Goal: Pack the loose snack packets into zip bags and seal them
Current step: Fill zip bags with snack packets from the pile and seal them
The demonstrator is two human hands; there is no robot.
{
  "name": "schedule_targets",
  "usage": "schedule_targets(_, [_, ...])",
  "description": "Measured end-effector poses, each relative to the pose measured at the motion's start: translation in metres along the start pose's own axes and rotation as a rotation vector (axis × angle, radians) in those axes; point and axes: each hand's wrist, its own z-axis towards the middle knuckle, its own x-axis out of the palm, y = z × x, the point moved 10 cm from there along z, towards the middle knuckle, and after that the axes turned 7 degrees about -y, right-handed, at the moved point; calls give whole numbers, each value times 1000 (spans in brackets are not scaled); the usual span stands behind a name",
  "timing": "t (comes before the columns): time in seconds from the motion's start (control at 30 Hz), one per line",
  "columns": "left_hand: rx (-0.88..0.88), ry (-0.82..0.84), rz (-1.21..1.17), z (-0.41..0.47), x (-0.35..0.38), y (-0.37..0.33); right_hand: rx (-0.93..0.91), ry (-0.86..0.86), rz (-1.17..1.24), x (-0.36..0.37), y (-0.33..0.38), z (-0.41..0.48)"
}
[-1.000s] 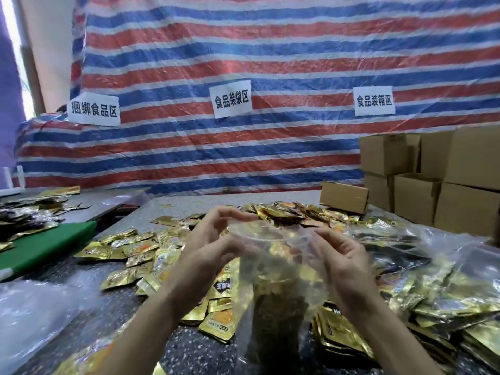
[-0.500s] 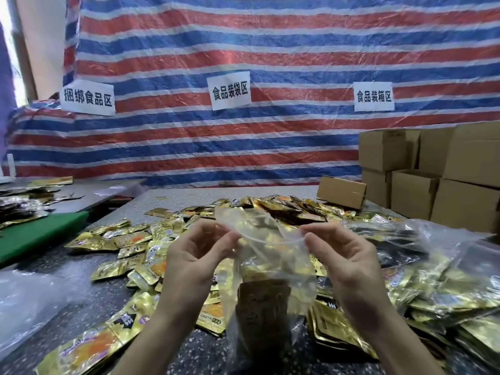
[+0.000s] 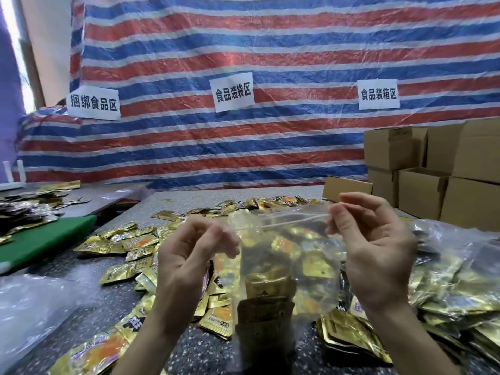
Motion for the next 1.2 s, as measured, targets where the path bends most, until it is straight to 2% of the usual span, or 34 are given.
schedule_targets(0.17, [103, -77, 115, -3, -6, -9, 59, 7, 5, -2, -3, 1])
schedule_targets(0.3, [155, -84, 180, -4, -6, -13, -114, 79, -223, 9, 27, 3])
schedule_targets(0.37, [169, -87, 194, -5, -7, -14, -276, 246, -371, 36, 54, -2])
schedule_targets(0.47, [202, -69, 214, -6, -6, -16, -414, 657, -576, 98, 75, -20])
schedule_targets(0.57, [233, -49, 207, -6, -6, -20, -349, 1006, -734, 142, 66, -35])
schedule_targets(0.63, [234, -50, 201, -6, -7, -22, -281, 1110, -737, 155, 61, -37])
schedule_targets(0.77, [226, -66, 212, -6, -9, -23, -220, 1113, -699, 162, 58, -35])
schedule_targets(0.93, [179, -91, 209, -7, -13, -19, -245, 1101, -731, 167, 55, -38])
schedule_targets(1.2, [275, -80, 319, -10, -7, -29, -257, 1117, -833, 166, 47, -41])
